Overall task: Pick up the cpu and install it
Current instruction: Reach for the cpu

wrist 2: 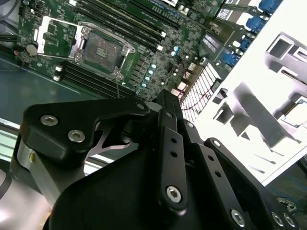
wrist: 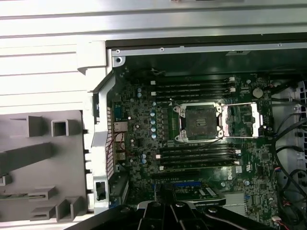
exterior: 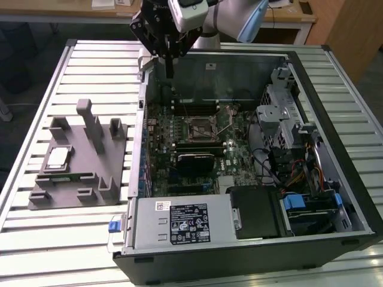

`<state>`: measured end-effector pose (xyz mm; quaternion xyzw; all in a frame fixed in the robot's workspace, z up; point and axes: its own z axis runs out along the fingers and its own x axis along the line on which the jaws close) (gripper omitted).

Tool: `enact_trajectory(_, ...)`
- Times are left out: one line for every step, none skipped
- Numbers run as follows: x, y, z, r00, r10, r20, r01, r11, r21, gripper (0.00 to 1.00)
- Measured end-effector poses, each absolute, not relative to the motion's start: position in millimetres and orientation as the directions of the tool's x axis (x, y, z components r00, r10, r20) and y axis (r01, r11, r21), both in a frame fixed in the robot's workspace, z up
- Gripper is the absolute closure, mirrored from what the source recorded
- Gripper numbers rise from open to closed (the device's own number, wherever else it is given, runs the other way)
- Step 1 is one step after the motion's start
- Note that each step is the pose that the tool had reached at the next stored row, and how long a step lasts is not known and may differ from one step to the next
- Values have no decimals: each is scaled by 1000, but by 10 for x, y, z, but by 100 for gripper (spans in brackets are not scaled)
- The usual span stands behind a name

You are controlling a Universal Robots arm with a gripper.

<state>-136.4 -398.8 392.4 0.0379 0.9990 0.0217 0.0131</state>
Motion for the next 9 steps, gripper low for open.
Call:
enact_trajectory(-1380,-3988,3922,-997,76,-24,75,996,44,89)
enact_trajectory(-1395,-3987,3921,-997,76,-25,75,996,44,89)
enact_trajectory(-1411,-3986,3920,-997,76,-24,75,996,44,89)
enact_trajectory(-1426,-3986,3918,-997,76,-24,75,996,44,89)
enact_trajectory(-1442,-3985,3916,-997,76,-24,75,996,44,89)
enact_trajectory(-1457,-3984,3914,-997,76,-25,75,996,44,89)
enact_trajectory(-1473,-3982,3912,-997,76,-24,75,996,44,89)
enact_trajectory(-1487,-3981,3910,-997,76,-25,75,996,44,89)
enact_trajectory(-1499,-3978,3909,-997,76,-25,75,996,44,89)
